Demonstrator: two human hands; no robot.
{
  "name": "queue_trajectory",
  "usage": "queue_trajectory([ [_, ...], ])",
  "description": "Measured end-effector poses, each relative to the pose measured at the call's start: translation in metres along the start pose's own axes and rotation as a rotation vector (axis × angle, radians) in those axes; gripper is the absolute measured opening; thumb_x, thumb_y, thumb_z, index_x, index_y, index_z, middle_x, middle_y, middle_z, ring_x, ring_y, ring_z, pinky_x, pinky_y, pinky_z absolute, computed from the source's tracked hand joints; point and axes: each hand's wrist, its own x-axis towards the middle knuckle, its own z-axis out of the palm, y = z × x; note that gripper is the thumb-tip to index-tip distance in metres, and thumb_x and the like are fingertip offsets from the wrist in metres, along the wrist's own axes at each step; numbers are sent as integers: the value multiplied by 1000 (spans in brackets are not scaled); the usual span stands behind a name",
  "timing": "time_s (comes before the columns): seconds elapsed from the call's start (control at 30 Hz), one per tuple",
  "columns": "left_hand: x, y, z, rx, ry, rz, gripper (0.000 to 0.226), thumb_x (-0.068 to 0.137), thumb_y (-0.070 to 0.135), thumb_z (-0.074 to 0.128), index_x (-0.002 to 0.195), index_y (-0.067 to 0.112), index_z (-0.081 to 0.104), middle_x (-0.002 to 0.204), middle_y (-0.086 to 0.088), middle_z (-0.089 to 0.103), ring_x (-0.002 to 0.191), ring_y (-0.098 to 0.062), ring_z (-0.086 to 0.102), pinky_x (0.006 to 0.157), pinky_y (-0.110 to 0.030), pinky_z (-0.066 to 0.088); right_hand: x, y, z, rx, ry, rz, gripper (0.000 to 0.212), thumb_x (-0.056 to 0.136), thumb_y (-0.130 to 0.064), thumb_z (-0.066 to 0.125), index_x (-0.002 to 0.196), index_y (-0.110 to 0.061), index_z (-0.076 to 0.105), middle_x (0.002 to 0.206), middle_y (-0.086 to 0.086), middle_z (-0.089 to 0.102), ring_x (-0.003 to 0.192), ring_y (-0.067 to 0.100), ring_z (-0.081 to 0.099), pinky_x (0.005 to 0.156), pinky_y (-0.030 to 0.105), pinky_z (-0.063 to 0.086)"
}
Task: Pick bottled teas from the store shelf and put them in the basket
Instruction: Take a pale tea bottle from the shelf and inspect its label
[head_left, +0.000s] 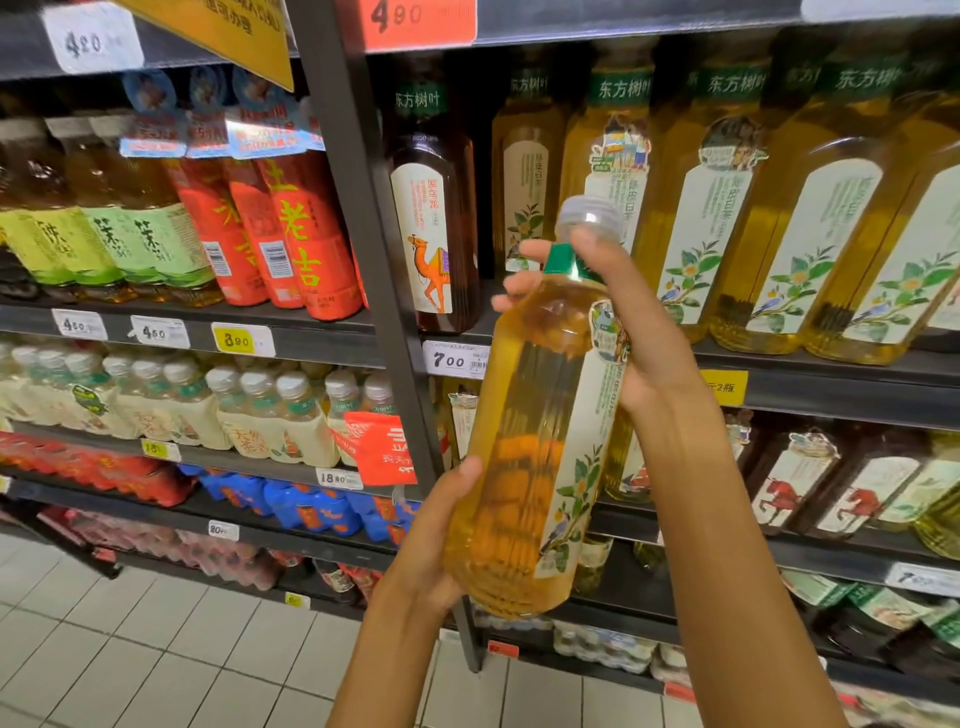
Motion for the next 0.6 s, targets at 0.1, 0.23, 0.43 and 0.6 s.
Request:
queue_trajectory([
  [0.1, 1, -1, -3, 27, -11, -7, 67, 40, 57, 90, 95, 22, 78, 99, -6, 75, 92, -23, 72, 71, -34, 58, 2, -5, 3, -81, -35, -22, 21, 87, -27, 60, 99, -10, 63, 81, 11, 73, 87, 29, 71, 80, 41, 56],
  [0.23, 4, -3, -5, 87, 17, 17, 72, 37, 64, 87, 96, 24, 78, 103, -7, 74, 96, -23, 71, 73, -34, 58, 3, -5, 8, -185, -84, -77, 24, 86, -24, 60, 102, -5, 56, 82, 11, 72, 91, 32, 68, 87, 44, 54],
  [0.43, 7, -2, 2, 280, 112, 165, 81, 53, 65, 81, 116, 18, 64, 101, -8, 74, 94, -24, 71, 72, -32, 57, 3, -3, 3, -340, 46, -83, 34, 85, -37, 61, 108, -12, 60, 91, 7, 75, 94, 26, 71, 84, 36, 56],
  [0.6, 10, 1, 5, 453, 123, 204, 82, 52, 72, 76, 119, 28, 59, 102, -6, 74, 96, -27, 70, 77, -37, 58, 0, 3, -3, -270, 146, -125, 26, 84, -37, 63, 96, -14, 65, 85, 9, 74, 88, 29, 71, 74, 34, 56],
])
